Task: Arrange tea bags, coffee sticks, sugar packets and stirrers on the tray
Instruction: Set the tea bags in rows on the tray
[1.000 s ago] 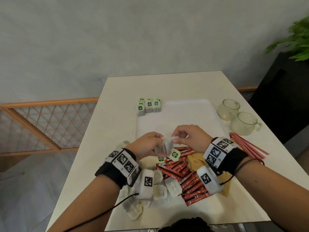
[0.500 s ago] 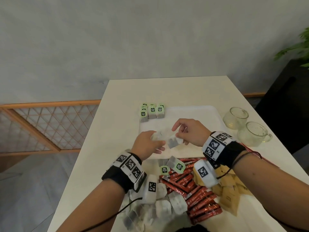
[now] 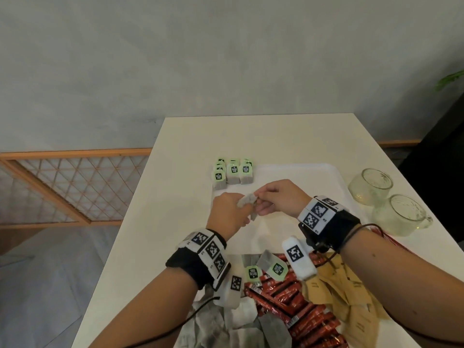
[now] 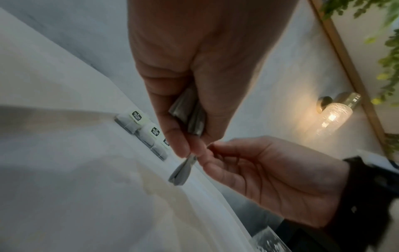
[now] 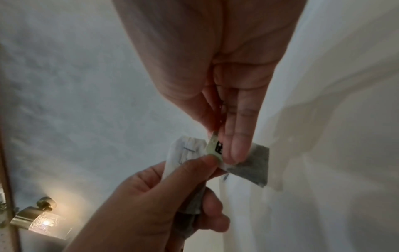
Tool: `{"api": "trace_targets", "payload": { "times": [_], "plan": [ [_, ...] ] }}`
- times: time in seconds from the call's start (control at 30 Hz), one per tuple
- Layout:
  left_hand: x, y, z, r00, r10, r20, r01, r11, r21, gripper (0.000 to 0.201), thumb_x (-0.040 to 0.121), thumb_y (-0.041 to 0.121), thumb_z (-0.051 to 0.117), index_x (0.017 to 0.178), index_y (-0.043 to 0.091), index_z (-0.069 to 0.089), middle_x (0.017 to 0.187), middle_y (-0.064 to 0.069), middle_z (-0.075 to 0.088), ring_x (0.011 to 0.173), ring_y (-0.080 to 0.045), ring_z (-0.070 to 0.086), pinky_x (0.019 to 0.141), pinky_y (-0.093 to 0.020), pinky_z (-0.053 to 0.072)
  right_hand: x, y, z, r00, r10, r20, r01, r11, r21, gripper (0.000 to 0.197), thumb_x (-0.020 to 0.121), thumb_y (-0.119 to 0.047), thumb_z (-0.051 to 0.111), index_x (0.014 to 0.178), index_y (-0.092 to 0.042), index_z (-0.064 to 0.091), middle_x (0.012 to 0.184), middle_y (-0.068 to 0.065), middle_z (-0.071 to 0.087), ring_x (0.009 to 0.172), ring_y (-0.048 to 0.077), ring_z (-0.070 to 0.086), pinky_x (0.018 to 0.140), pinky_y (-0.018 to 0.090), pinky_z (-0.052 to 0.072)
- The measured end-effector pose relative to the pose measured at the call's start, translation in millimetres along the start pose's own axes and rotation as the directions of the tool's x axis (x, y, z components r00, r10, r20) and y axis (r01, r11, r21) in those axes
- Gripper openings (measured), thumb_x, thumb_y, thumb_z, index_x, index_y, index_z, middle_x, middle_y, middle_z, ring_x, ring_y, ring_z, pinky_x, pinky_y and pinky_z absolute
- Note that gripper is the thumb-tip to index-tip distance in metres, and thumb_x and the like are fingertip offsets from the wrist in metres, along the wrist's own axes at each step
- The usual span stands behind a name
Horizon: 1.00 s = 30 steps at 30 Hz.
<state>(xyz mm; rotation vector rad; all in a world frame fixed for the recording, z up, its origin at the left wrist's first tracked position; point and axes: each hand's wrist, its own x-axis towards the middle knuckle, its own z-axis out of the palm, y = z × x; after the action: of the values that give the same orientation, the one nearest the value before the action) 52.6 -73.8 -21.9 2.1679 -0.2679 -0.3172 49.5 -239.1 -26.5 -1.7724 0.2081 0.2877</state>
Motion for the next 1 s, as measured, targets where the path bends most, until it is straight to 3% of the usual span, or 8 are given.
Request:
{"api": "trace_targets", "payload": {
  "times": [0.1, 0.2, 0.33, 0.57, 0.67, 0.77, 0.87, 1.0],
  "plan": [
    [15, -7, -9, 0.999, -0.038, 0.035, 0.039, 0.999, -0.02, 0.018, 0.089, 0.011, 0.058, 0.077, 0.0, 0.068, 0.056, -0.002, 0.066, 0.047, -0.007, 0.062, 0.059, -0.02, 0.054, 11, 1, -1, 1.0, -0.008, 0.005, 0.008, 0.999, -0.049, 0.014, 0.091, 0.001, 0.059, 0.089, -0.009, 0.068, 0.073, 0.014, 0.07, 0.064, 0.018, 0.071, 0.065, 0.026, 0.06],
    [29, -15, -16, 0.991, -0.12, 0.066, 0.129, 0.982, -0.137, 0.016, 0.093, 0.016, 0.058, 0.093, 0.004, 0.068, 0.074, -0.009, 0.071, 0.06, -0.019, 0.069, 0.063, -0.036, 0.06, 29, 5, 1, 0.999, -0.003, -0.041, -0.007, 0.971, -0.237, 0.006, 0.089, -0.01, 0.066, 0.086, -0.012, 0.071, 0.066, 0.007, 0.07, 0.058, 0.018, 0.067, 0.06, 0.025, 0.057],
    [46, -27, -29, 0.952, -0.303, 0.038, 0.3, 0.908, -0.292, 0.018, 0.097, 0.024, 0.055, 0.105, 0.008, 0.062, 0.082, -0.017, 0.071, 0.061, -0.027, 0.07, 0.054, -0.035, 0.058, 65, -1, 3, 0.99, -0.046, -0.133, -0.013, 0.911, -0.411, 0.007, 0.089, -0.016, 0.066, 0.091, -0.012, 0.072, 0.076, 0.0, 0.068, 0.056, 0.011, 0.061, 0.051, 0.02, 0.051],
    [72, -46, -53, 0.923, -0.368, 0.111, 0.368, 0.762, -0.533, 0.025, 0.101, 0.02, 0.048, 0.104, -0.002, 0.061, 0.091, -0.019, 0.069, 0.067, -0.027, 0.069, 0.056, -0.034, 0.059, 115, -11, 9, 0.978, -0.141, -0.155, 0.059, 0.894, -0.444, 0.011, 0.088, -0.017, 0.068, 0.093, -0.009, 0.074, 0.078, 0.002, 0.069, 0.056, 0.012, 0.059, 0.057, 0.027, 0.057],
    [81, -50, -62, 0.916, -0.373, 0.15, 0.378, 0.674, -0.635, 0.027, 0.101, 0.012, 0.043, 0.106, -0.01, 0.058, 0.083, -0.022, 0.072, 0.073, -0.035, 0.073, 0.066, -0.044, 0.062, 127, -11, 13, 0.968, -0.208, -0.142, 0.106, 0.847, -0.521, 0.009, 0.087, -0.019, 0.069, 0.09, -0.014, 0.076, 0.075, -0.009, 0.065, 0.063, 0.001, 0.055, 0.061, 0.015, 0.047],
    [85, -50, -65, 0.904, -0.399, 0.151, 0.388, 0.621, -0.681, 0.021, 0.101, 0.008, 0.041, 0.092, -0.003, 0.057, 0.066, -0.014, 0.071, 0.059, -0.023, 0.07, 0.051, -0.033, 0.059, 135, -13, 15, 0.962, -0.231, -0.147, 0.114, 0.826, -0.552, 0.009, 0.086, -0.019, 0.07, 0.089, -0.016, 0.077, 0.081, -0.007, 0.07, 0.075, 0.005, 0.058, 0.072, 0.016, 0.045],
    [86, -52, -62, 0.912, -0.382, 0.148, 0.369, 0.609, -0.702, 0.021, 0.101, 0.006, 0.043, 0.102, -0.007, 0.059, 0.088, -0.02, 0.073, 0.075, -0.026, 0.073, 0.06, -0.033, 0.061, 136, -13, 16, 0.962, -0.234, -0.14, 0.121, 0.826, -0.55, 0.009, 0.085, -0.019, 0.07, 0.091, -0.016, 0.076, 0.087, -0.002, 0.071, 0.079, 0.008, 0.06, 0.074, 0.018, 0.045],
    [80, -54, -53, 0.948, -0.294, 0.123, 0.296, 0.669, -0.681, 0.024, 0.101, 0.007, 0.048, 0.114, -0.006, 0.062, 0.111, -0.024, 0.069, 0.101, -0.029, 0.07, 0.079, -0.032, 0.06, 126, -14, 16, 0.938, -0.267, -0.221, 0.135, 0.869, -0.476, 0.013, 0.086, -0.029, 0.069, 0.096, -0.02, 0.073, 0.082, -0.007, 0.065, 0.076, 0.008, 0.057, 0.071, 0.021, 0.044]
  ]
}}
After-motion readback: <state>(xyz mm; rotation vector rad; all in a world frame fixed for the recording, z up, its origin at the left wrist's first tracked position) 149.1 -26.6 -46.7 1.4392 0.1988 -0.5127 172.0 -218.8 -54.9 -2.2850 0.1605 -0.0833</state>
